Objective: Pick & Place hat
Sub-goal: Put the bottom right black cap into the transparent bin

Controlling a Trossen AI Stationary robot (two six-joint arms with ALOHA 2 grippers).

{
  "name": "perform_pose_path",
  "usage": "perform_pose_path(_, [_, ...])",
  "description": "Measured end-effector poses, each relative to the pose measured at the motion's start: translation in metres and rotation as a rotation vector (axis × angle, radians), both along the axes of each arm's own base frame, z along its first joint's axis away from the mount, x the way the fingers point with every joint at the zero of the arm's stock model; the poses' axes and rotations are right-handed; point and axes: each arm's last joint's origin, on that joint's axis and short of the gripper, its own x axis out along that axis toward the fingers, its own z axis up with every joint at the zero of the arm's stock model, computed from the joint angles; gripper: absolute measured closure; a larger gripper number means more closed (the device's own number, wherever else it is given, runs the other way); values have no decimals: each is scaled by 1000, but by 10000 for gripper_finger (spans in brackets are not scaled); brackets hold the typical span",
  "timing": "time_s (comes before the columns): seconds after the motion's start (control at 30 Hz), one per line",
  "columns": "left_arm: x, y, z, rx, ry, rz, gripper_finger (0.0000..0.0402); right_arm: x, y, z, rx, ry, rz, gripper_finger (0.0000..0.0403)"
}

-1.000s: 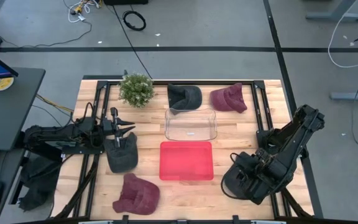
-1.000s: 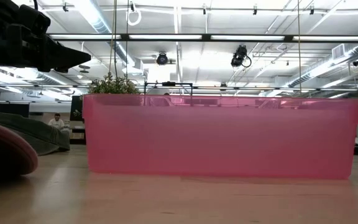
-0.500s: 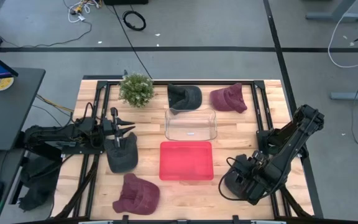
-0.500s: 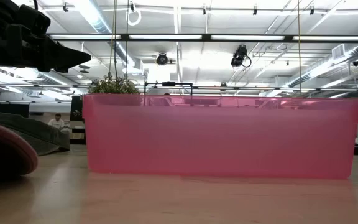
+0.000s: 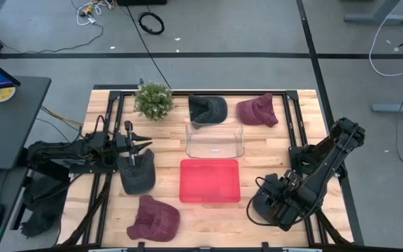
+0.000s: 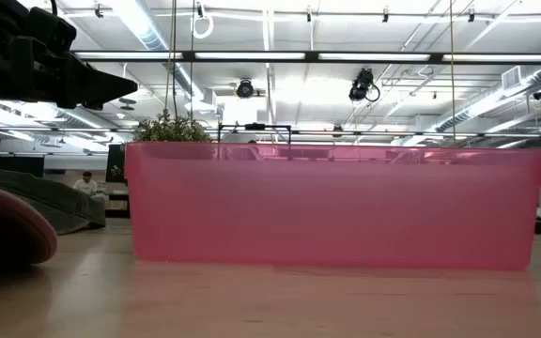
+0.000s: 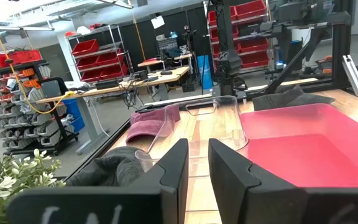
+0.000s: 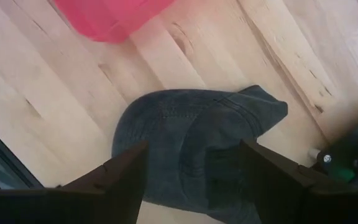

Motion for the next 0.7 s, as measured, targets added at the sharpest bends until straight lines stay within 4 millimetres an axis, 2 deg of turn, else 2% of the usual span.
perform_pose_path(0.2, [0, 0, 0, 0, 1, 0, 335, -4, -2, 0, -64, 0, 16, 150])
perform_pose_path(0.3, [0, 0, 0, 0, 0, 0, 335, -9, -1, -6, -75, 3, 0, 150])
perform_pose_path(0.5, [0, 0, 0, 0, 0, 0, 335, -24, -1, -36, -76, 109, -35, 150])
perform_pose_path(0.7, [0, 0, 0, 0, 0, 0, 335, -31, -1, -61, -35, 178, -2, 150])
